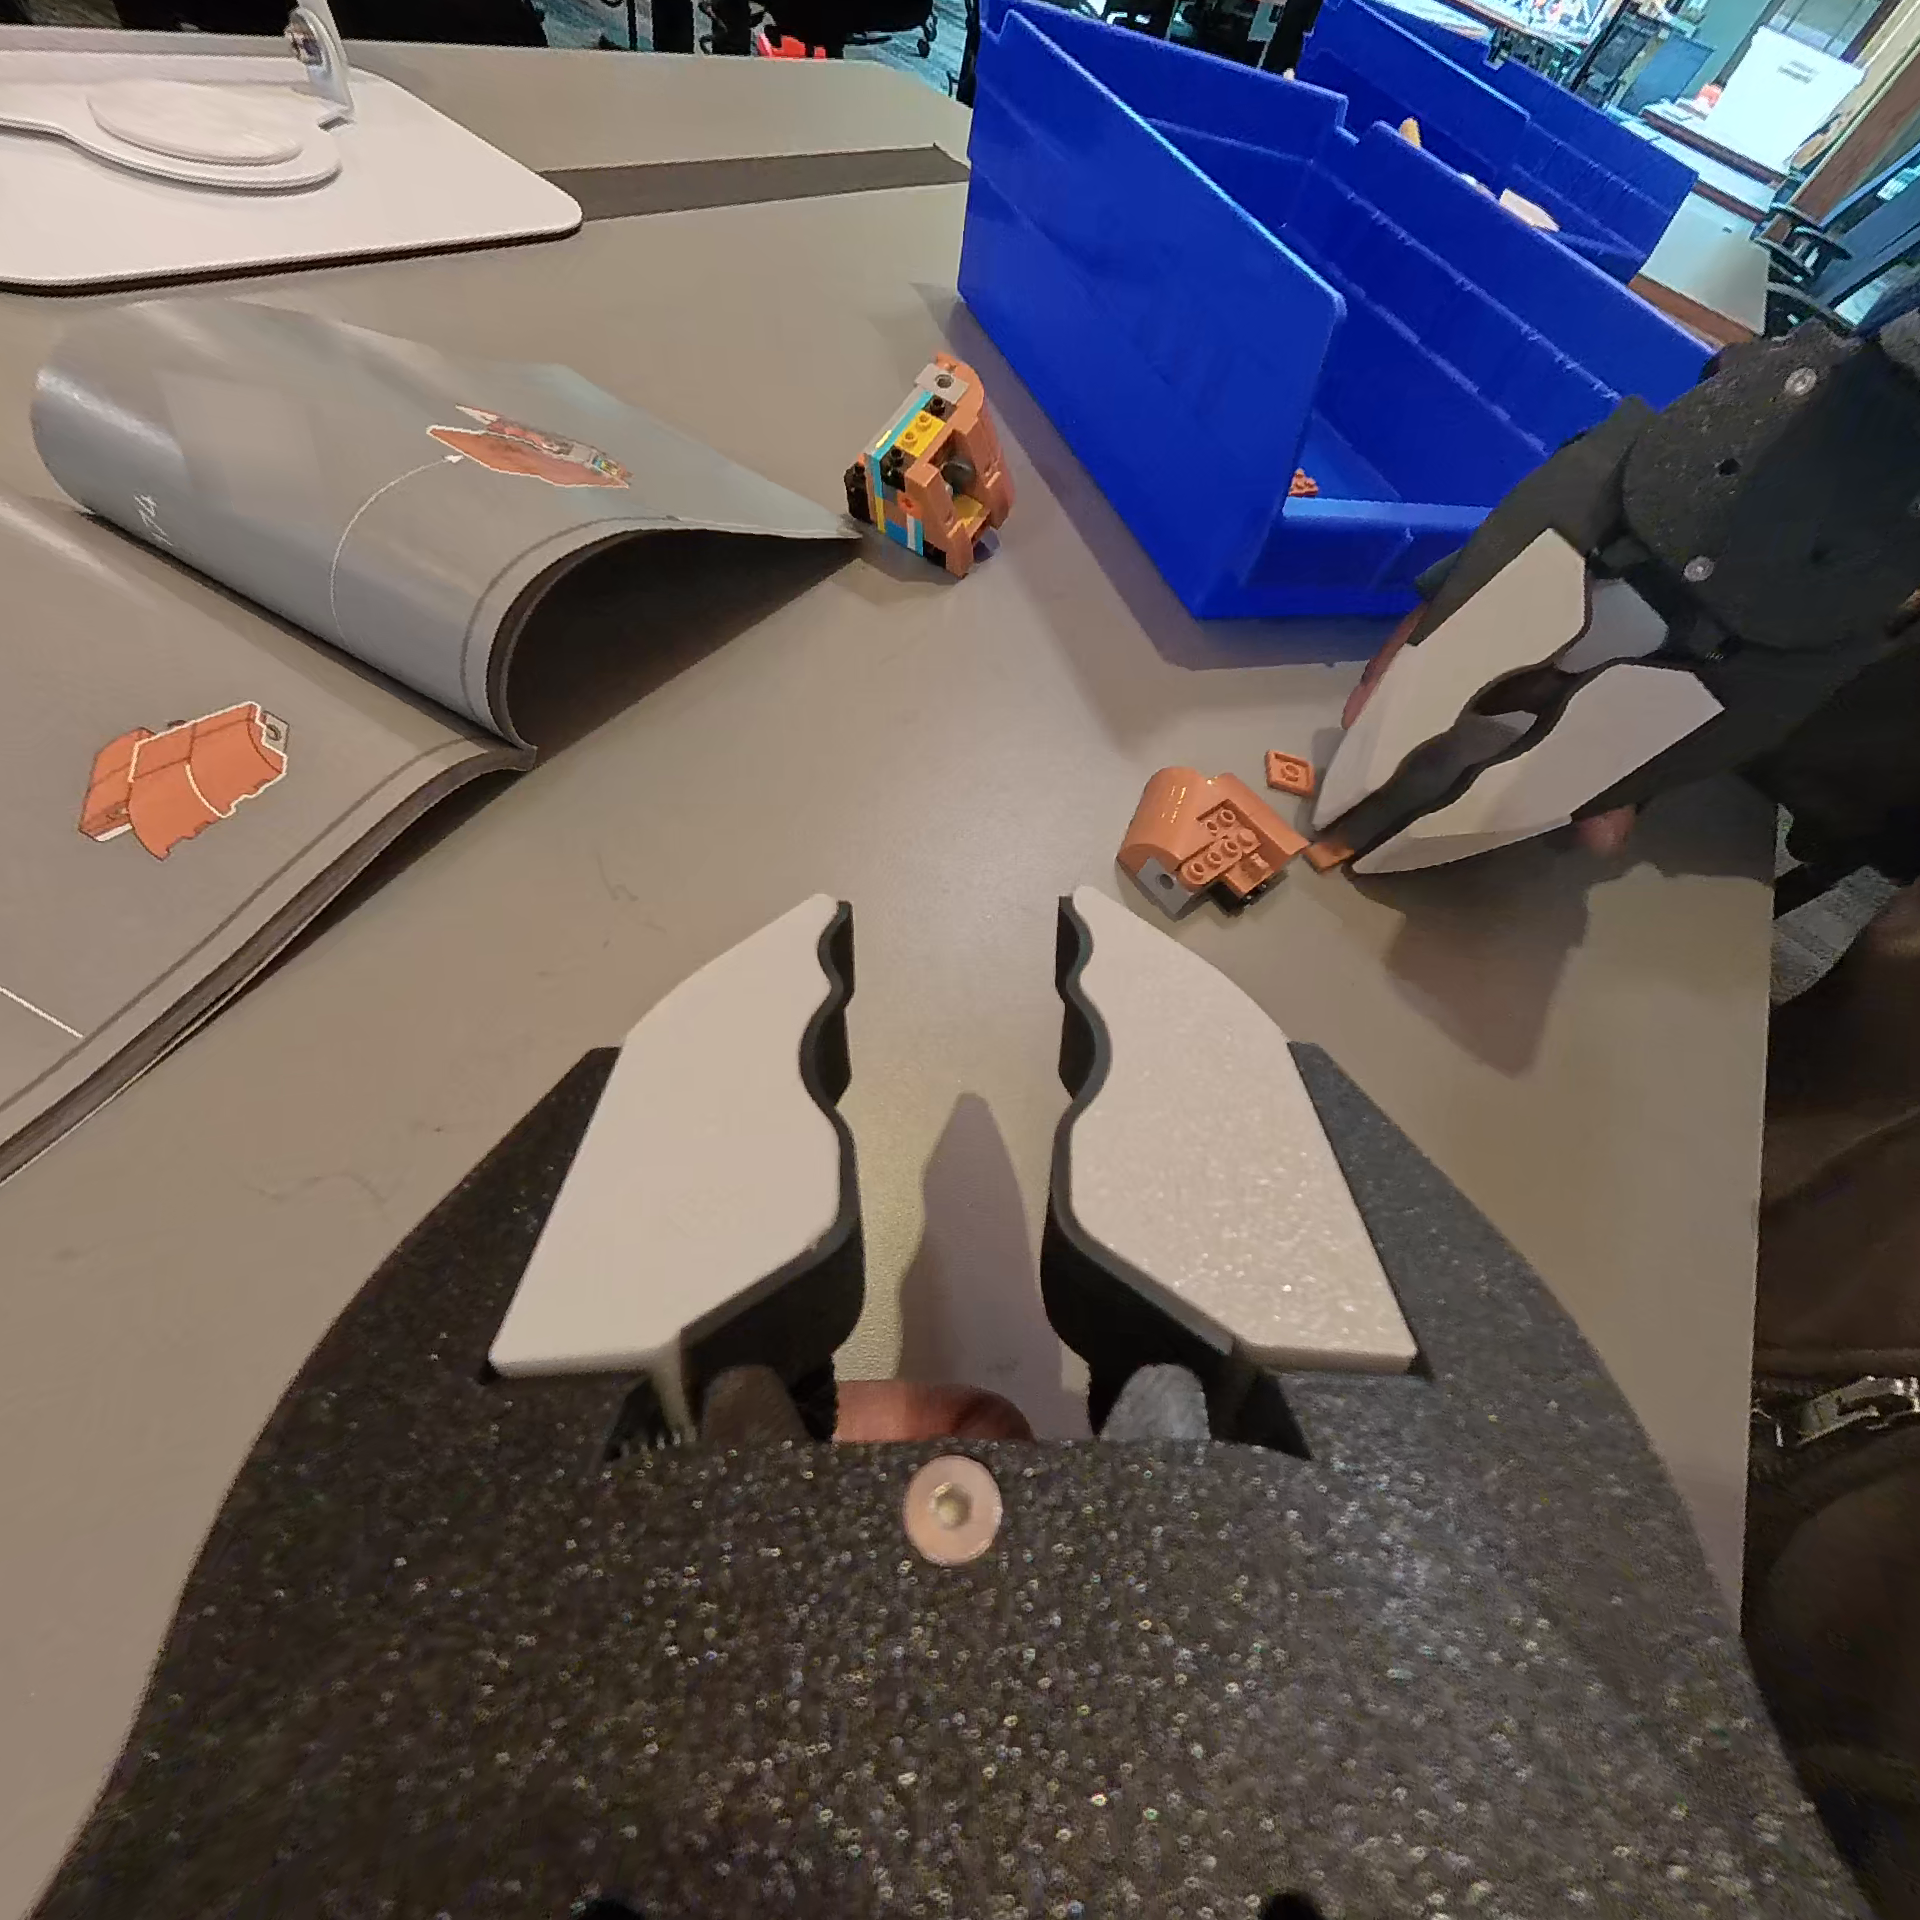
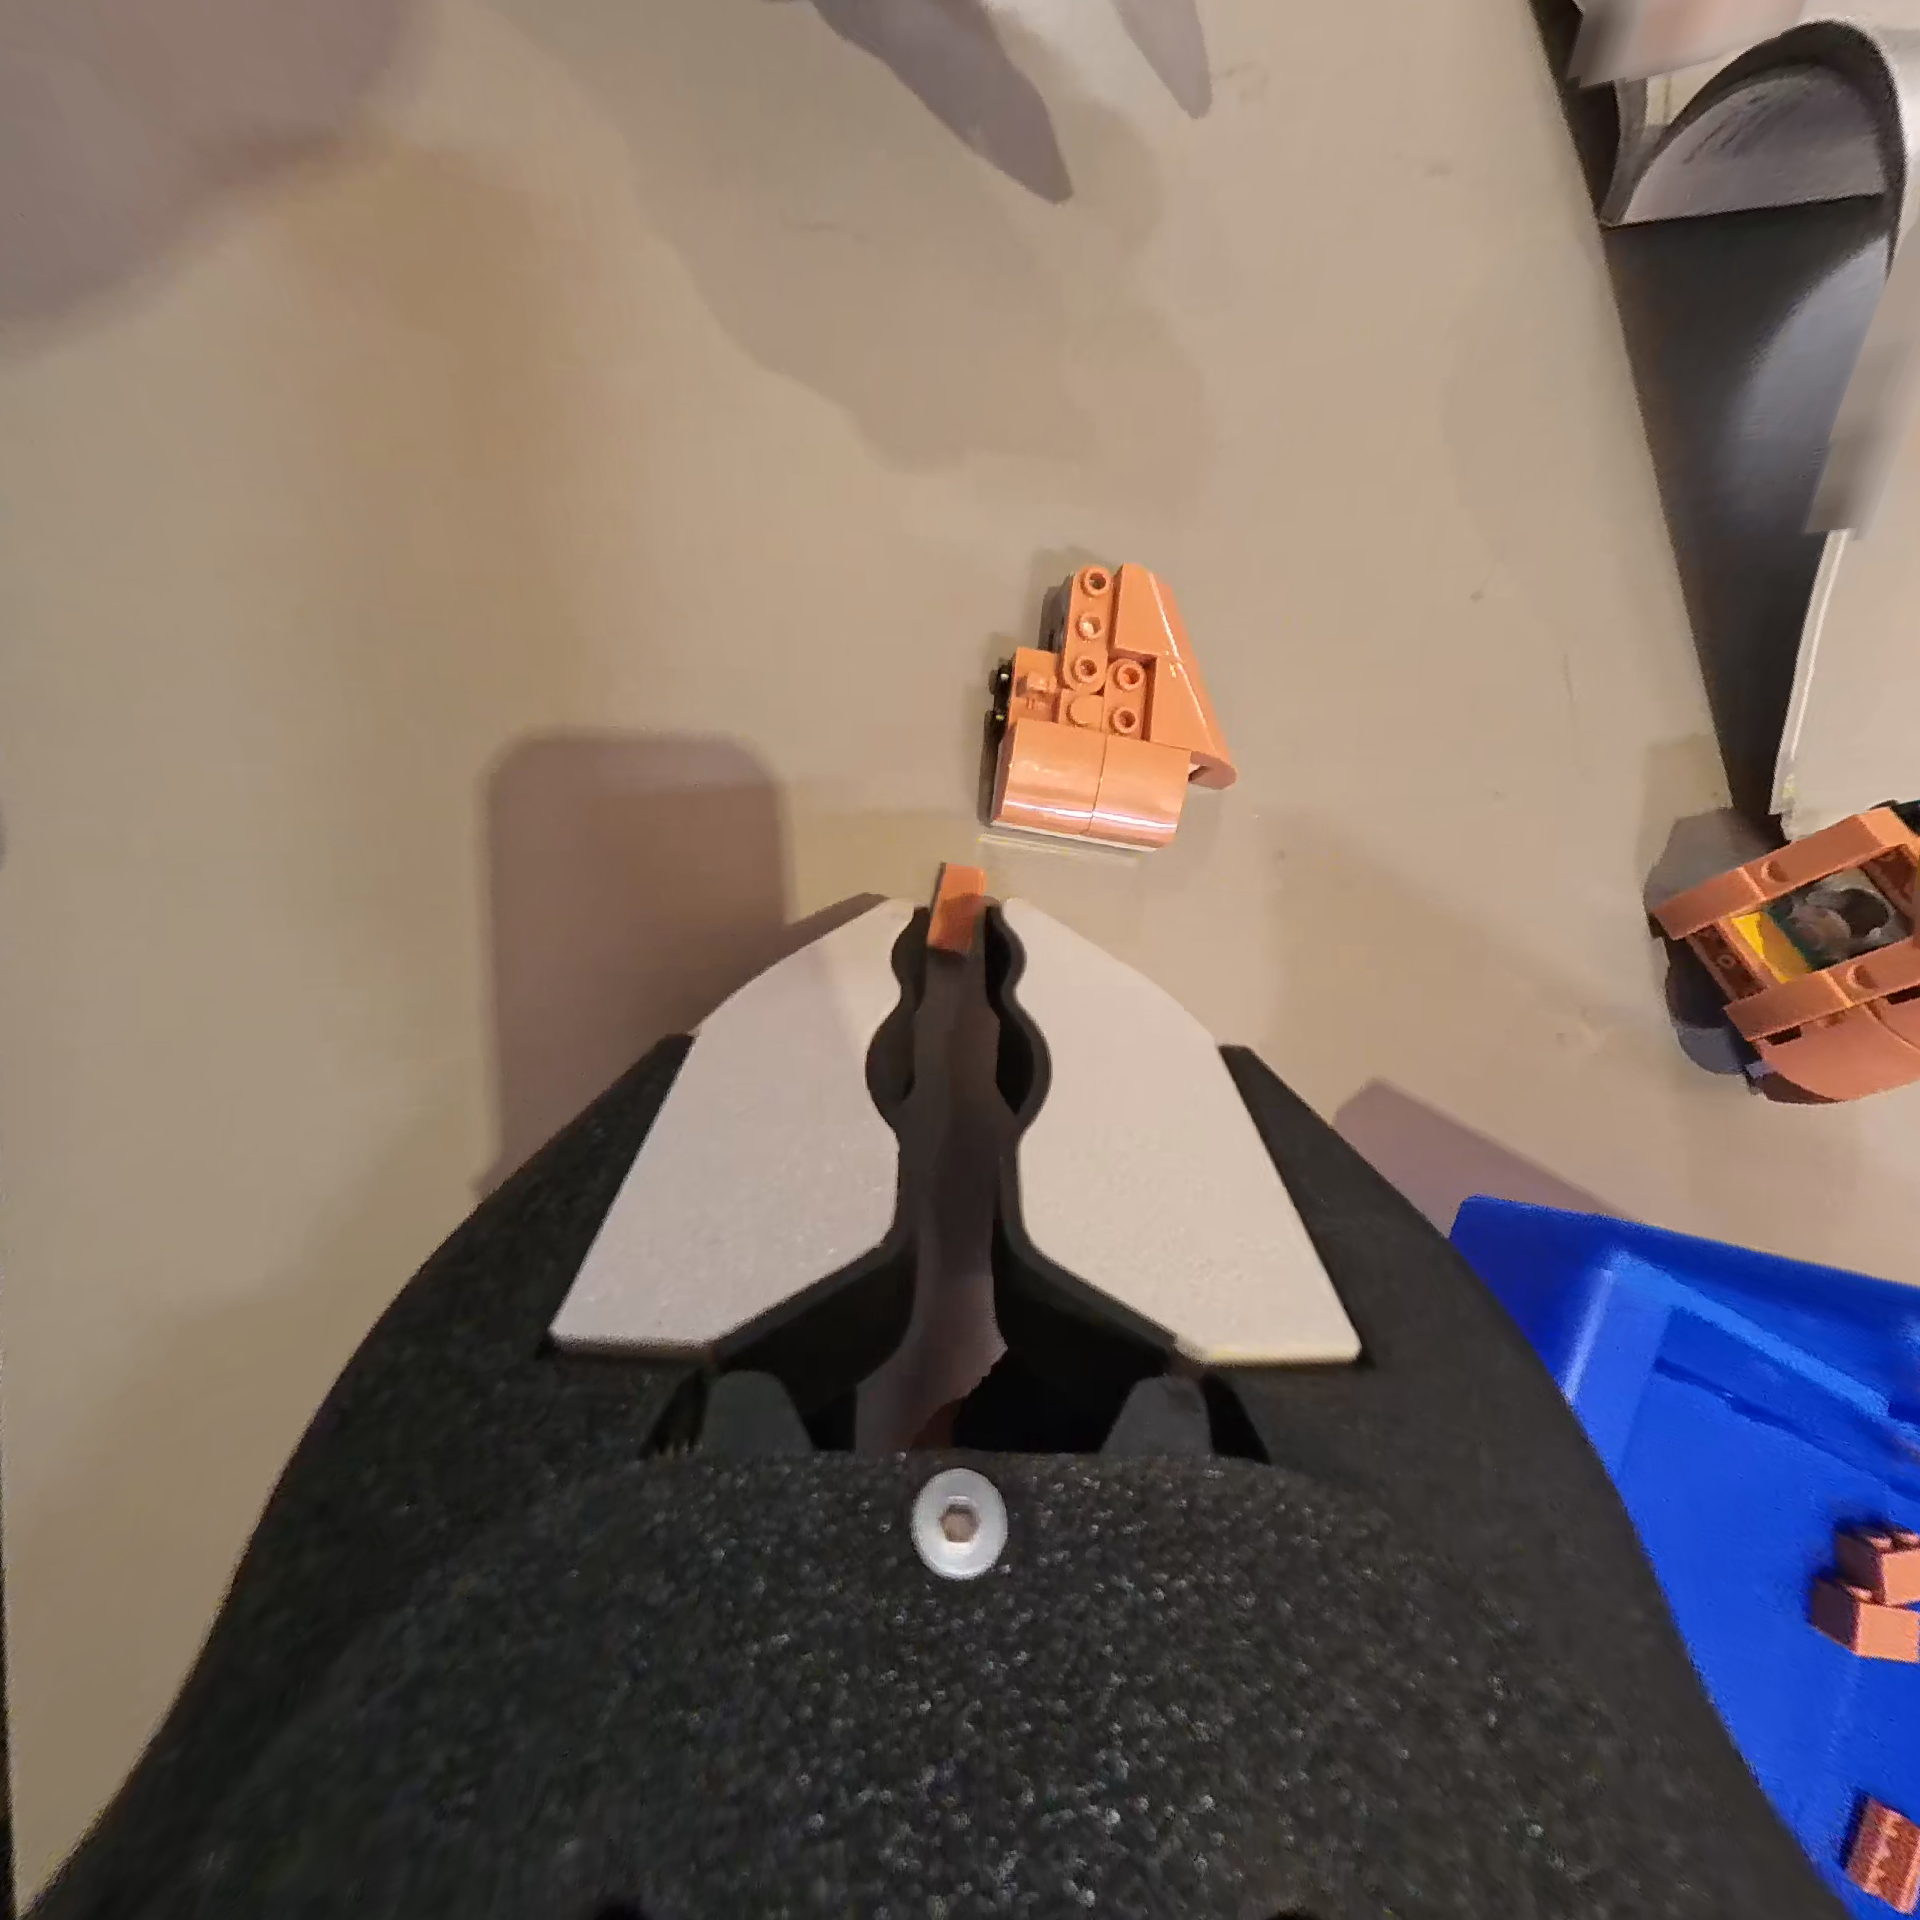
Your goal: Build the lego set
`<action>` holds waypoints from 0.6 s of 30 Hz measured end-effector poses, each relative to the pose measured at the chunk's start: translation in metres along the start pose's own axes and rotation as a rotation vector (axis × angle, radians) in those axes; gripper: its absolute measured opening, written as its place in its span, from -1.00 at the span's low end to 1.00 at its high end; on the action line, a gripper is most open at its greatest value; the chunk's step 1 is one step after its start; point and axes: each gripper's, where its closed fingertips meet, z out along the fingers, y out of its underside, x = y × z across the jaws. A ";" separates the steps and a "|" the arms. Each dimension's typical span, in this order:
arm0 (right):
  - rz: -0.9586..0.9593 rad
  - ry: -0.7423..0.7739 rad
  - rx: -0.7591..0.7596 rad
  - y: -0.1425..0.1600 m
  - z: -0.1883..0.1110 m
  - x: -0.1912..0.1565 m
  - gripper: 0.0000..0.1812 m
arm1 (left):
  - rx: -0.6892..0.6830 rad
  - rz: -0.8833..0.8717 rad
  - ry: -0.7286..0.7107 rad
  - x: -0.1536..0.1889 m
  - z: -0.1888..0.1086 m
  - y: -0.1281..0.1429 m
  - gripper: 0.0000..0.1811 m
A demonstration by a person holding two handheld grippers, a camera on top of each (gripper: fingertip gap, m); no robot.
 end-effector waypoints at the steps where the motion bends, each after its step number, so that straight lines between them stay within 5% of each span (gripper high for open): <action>1: 0.002 0.012 0.005 0.000 0.000 0.001 -0.86 | 0.001 -0.002 0.001 0.000 0.000 0.000 -0.59; 18: 0.167 0.182 0.120 0.020 -0.027 0.023 -0.76 | -0.050 -0.006 0.027 0.003 0.005 0.005 -0.59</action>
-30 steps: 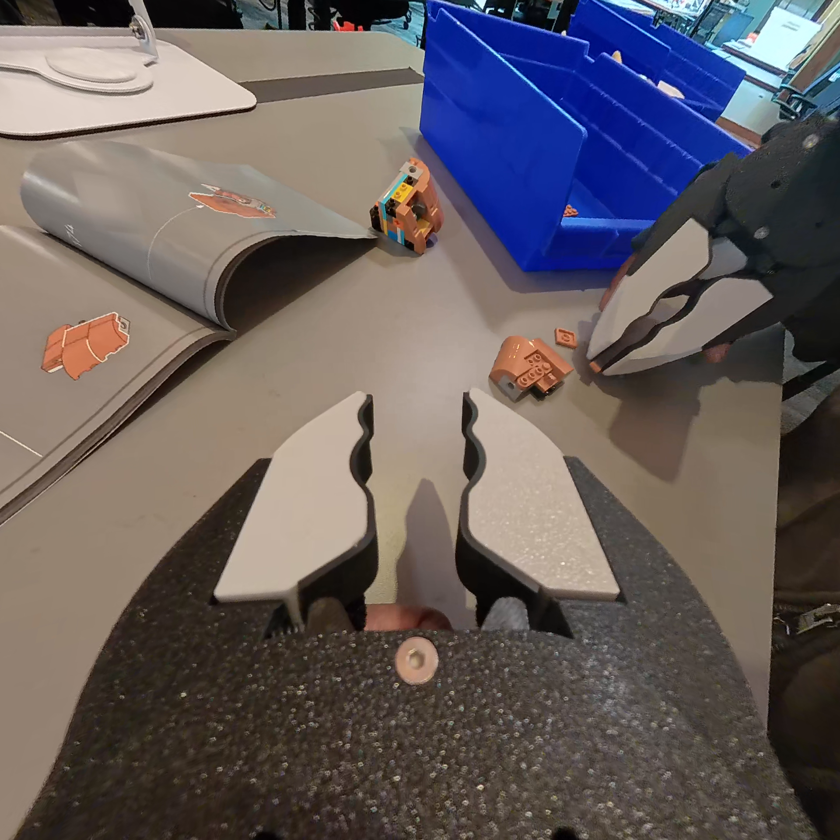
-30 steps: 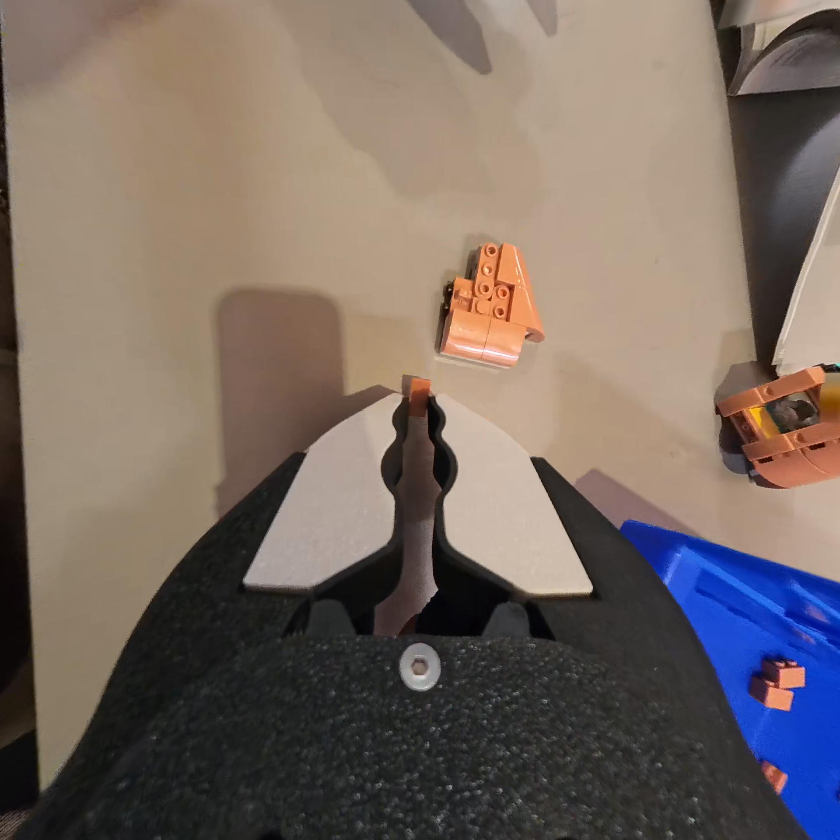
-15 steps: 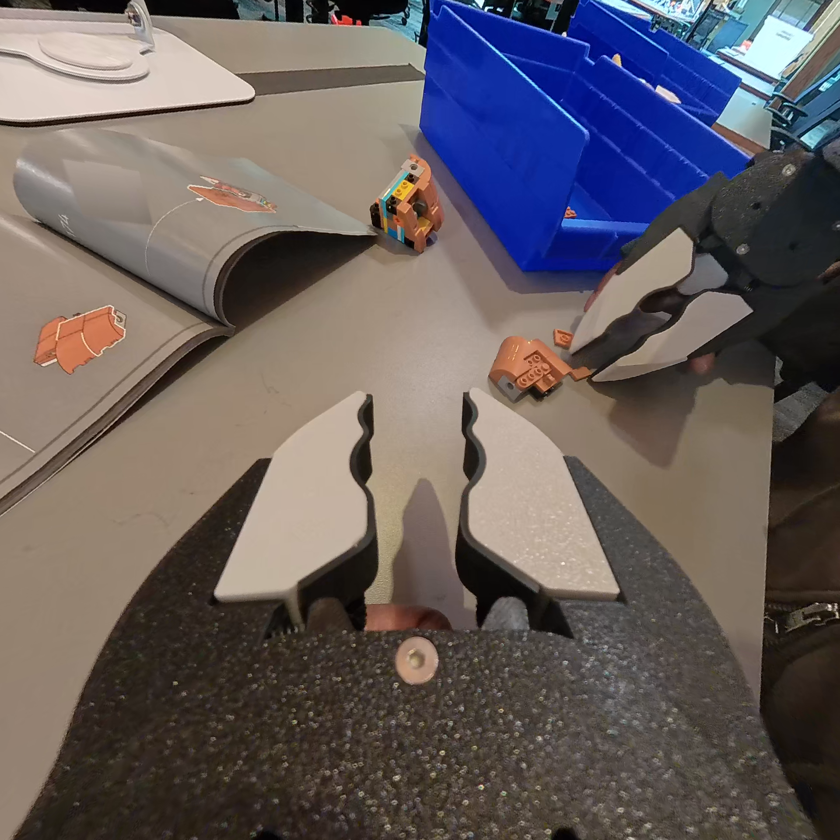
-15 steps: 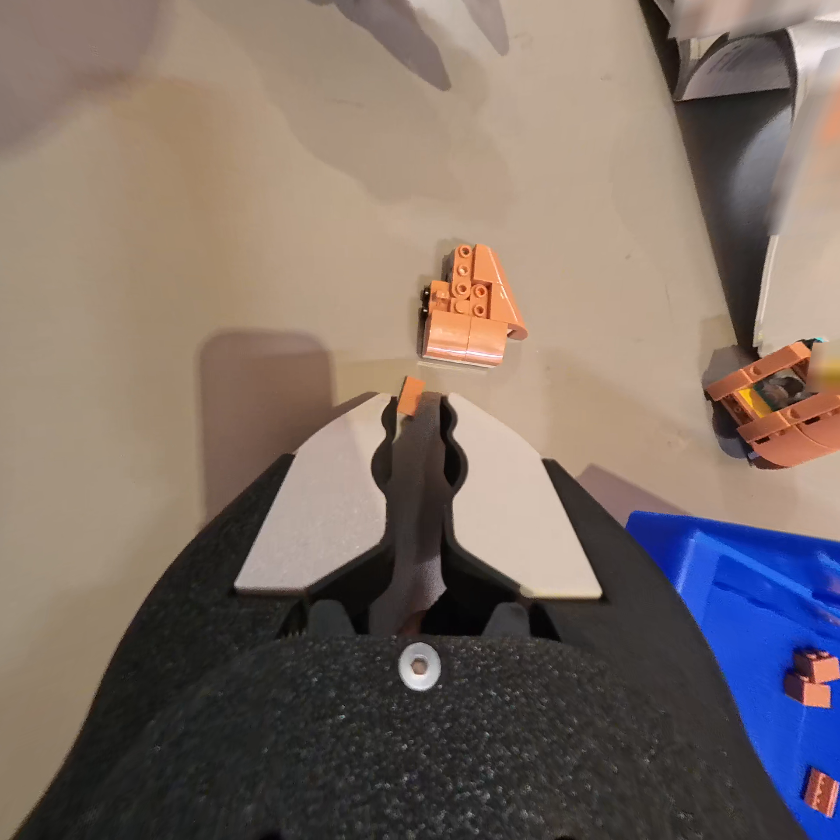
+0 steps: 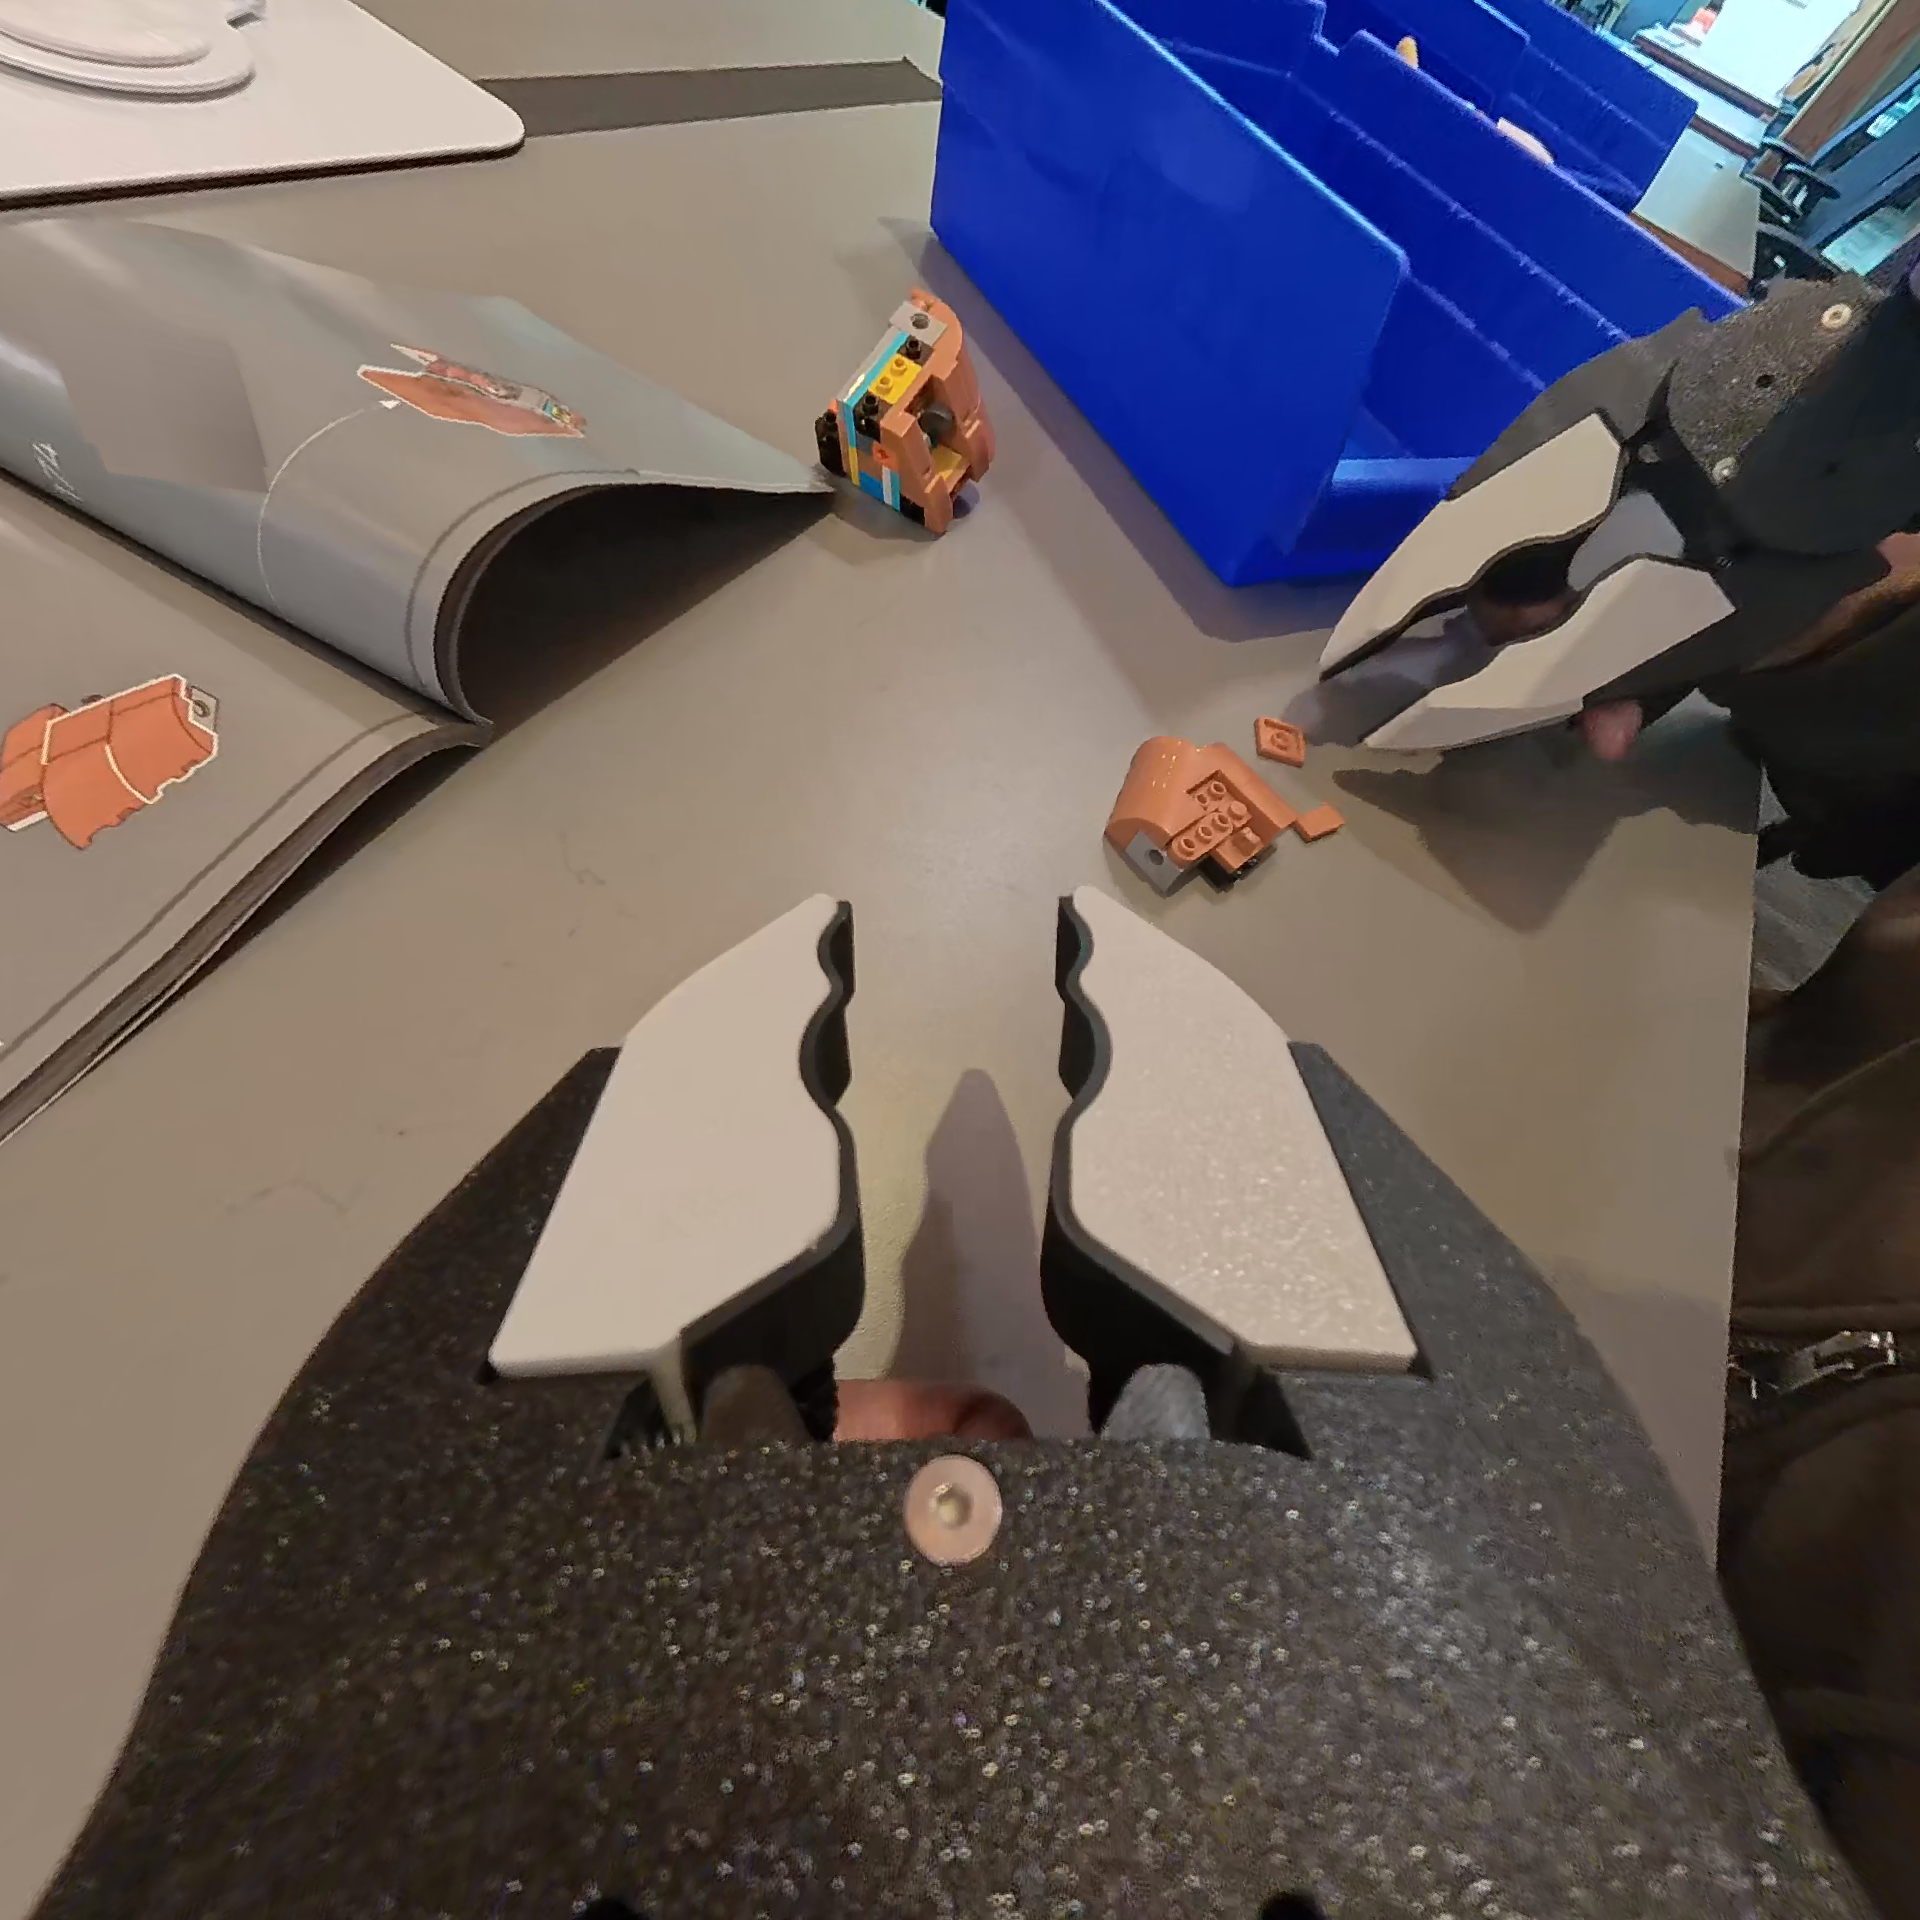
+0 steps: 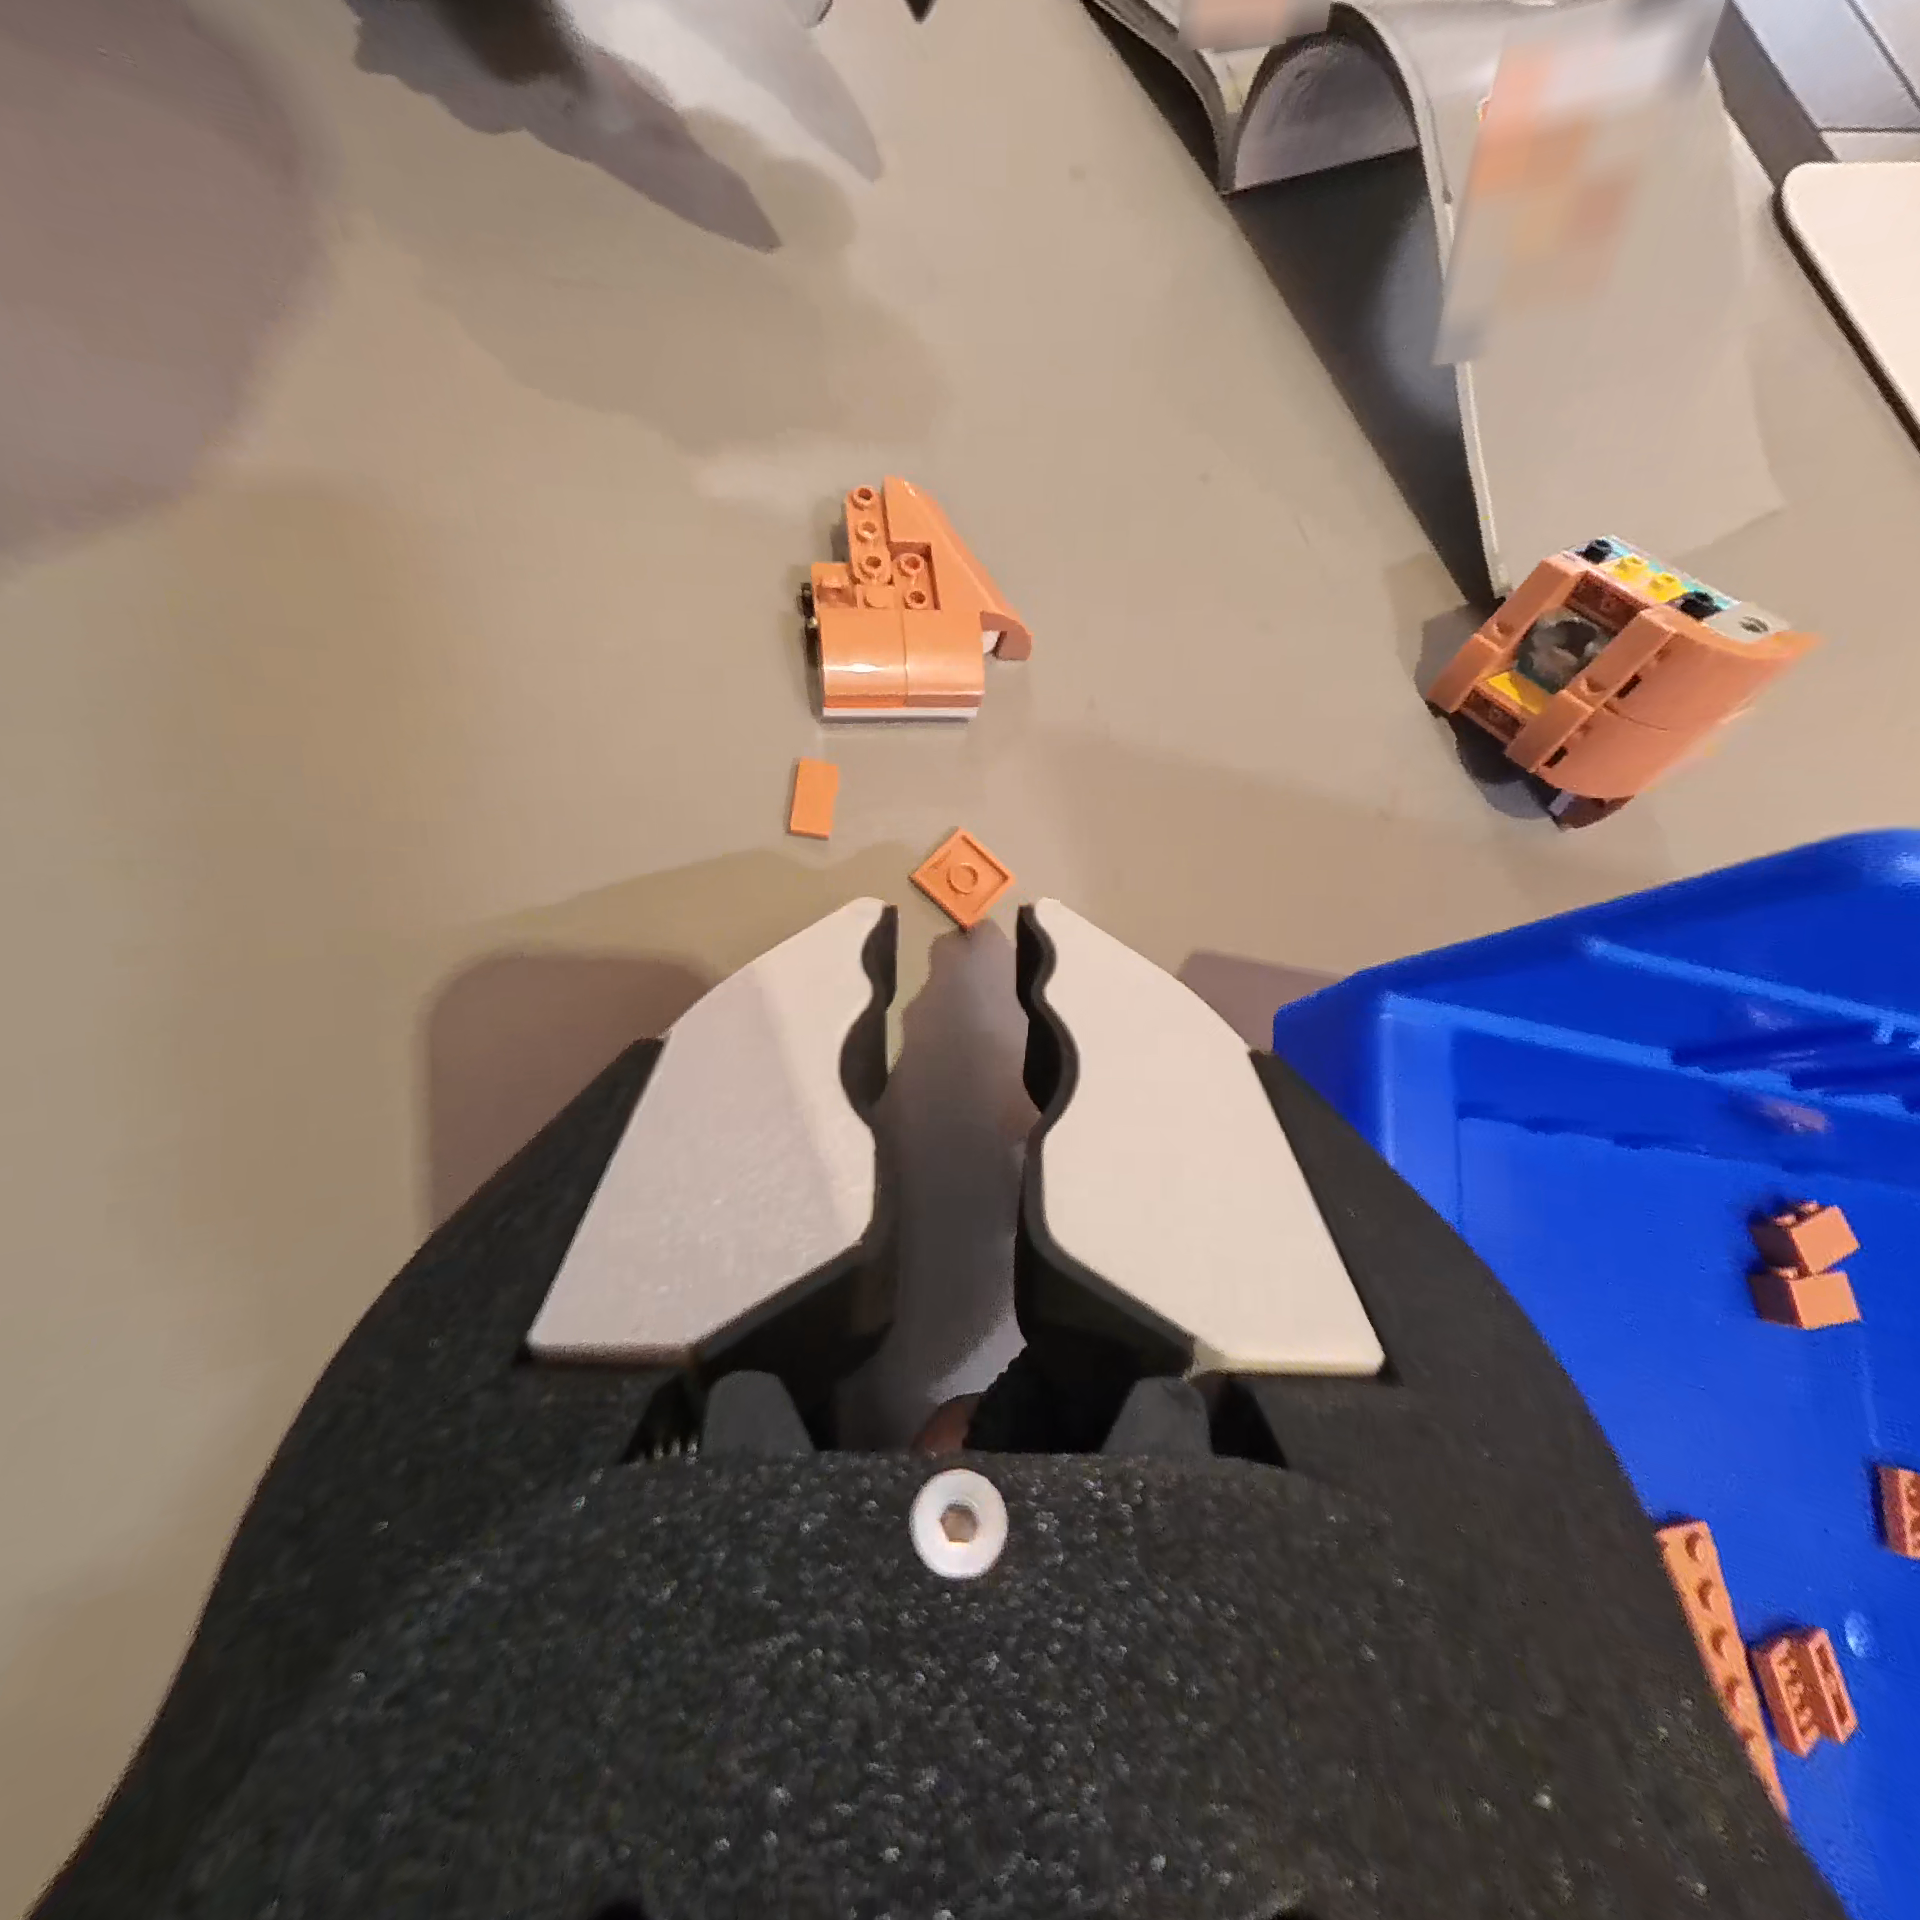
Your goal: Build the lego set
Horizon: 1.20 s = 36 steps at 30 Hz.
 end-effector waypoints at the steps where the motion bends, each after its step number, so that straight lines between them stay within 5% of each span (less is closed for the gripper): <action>1: -0.002 0.006 0.000 0.001 0.000 0.001 -0.76 | -0.005 -0.001 0.002 0.000 0.000 0.001 -0.59; 19: -0.112 -0.017 -0.024 0.010 -0.001 0.037 -0.75 | -0.021 0.013 0.098 0.011 0.009 -0.003 -0.58; 31: -0.281 -0.113 -0.008 0.008 0.010 0.022 -0.75 | -0.140 0.408 0.238 0.044 0.029 -0.028 -0.55; 36: -0.260 -0.197 0.057 -0.003 0.007 0.021 -0.73 | -0.145 0.546 0.454 0.064 0.052 -0.030 -0.47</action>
